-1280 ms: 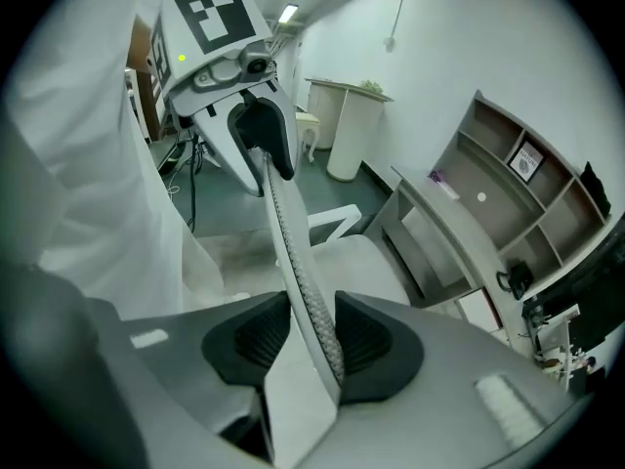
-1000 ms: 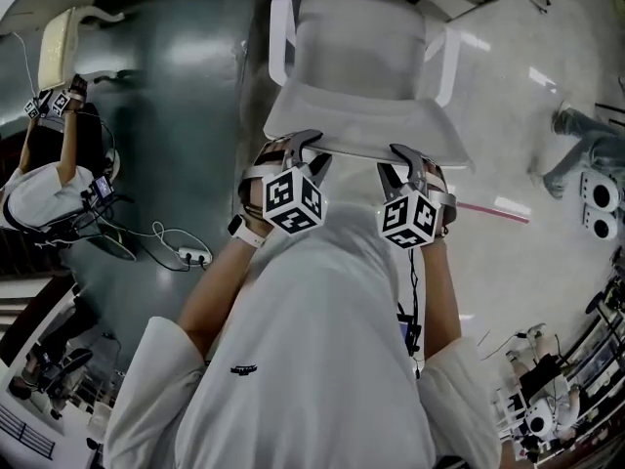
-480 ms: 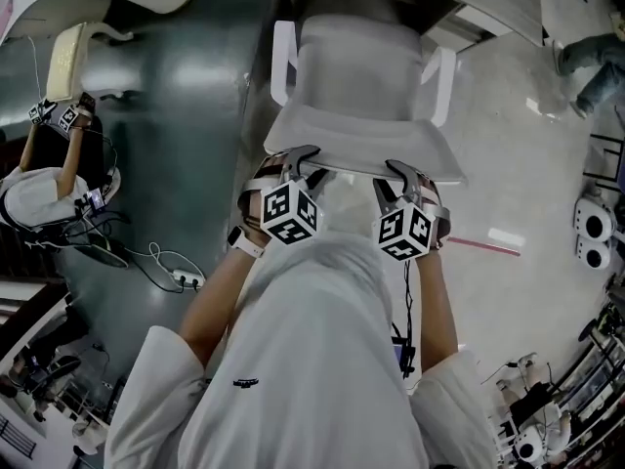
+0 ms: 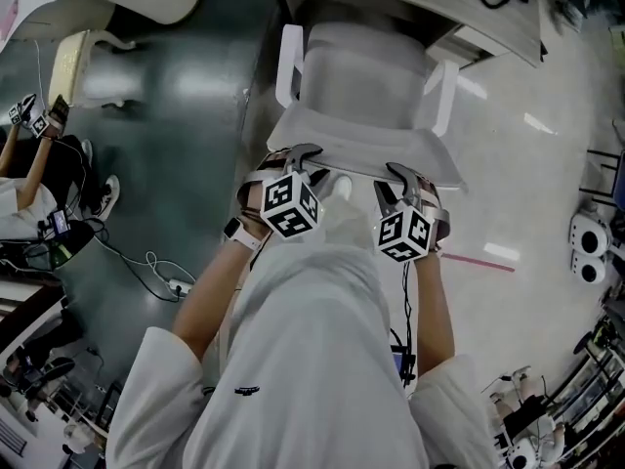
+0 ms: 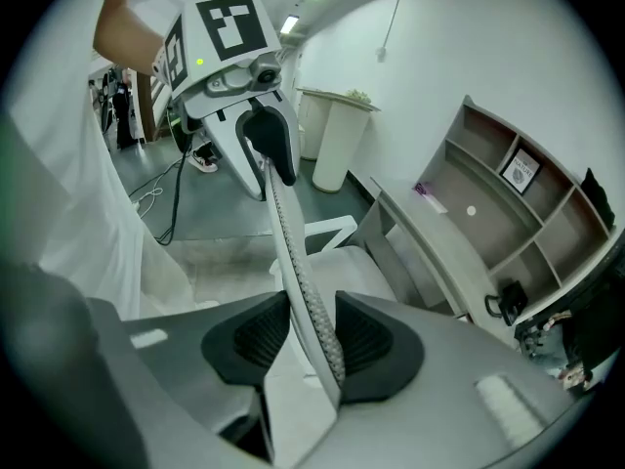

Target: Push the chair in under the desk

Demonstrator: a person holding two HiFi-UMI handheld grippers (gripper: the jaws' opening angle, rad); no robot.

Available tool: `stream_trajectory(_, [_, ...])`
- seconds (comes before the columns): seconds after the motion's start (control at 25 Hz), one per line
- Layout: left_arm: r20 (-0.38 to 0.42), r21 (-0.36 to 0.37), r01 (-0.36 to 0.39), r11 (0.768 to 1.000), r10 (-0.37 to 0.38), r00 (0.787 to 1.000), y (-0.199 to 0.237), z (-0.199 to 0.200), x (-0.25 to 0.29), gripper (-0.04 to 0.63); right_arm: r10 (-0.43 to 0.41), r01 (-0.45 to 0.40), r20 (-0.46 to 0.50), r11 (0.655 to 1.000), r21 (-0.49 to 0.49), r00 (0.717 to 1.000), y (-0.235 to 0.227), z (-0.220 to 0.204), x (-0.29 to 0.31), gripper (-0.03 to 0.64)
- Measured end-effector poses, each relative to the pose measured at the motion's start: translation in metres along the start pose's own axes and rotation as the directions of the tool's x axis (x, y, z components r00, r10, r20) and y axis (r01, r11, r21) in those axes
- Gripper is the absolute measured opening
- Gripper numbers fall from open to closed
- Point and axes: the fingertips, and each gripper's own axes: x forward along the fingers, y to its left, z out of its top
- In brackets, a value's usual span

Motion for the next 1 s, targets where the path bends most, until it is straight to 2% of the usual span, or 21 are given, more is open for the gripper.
stream_trajectory(0.24, [0.000,0.004,0.027,1.000,-0.027,1.000,0.018,0.009,0.006,0.170,-0.013,0.014,0.027,0.999,-0.042,1.000,-0.017,0.004,0.007,0.149])
stream_trajectory(0.4, [-0.038,0.020,0.067,0.998,-0.067,0.997,0.029,0.012,0.011,0.165,-0.015,0.017,0.025,0.998,-0.064,1.000,-0.029,0.006,0.014,0.149])
stream_trajectory(0.48, [-0.033,0.038,0.060,0.997,-0.059,0.998,0.034,0.013,0.012,0.158,0.000,0.001,0.015,0.998,-0.064,1.000,-0.035,0.007,0.018,0.149])
stream_trajectory(0.76, [-0.008,0.027,0.009,1.000,-0.009,1.000,0.059,0.024,0.020,0.156,-0.001,0.002,0.018,0.999,-0.052,1.000,-0.064,0.014,0.031,0.158])
stream_trajectory(1.0, [-0.031,0.011,0.031,0.999,-0.031,0.999,0.080,0.028,0.024,0.155,-0.009,0.010,0.022,0.997,-0.074,1.000,-0.083,0.023,0.044,0.160])
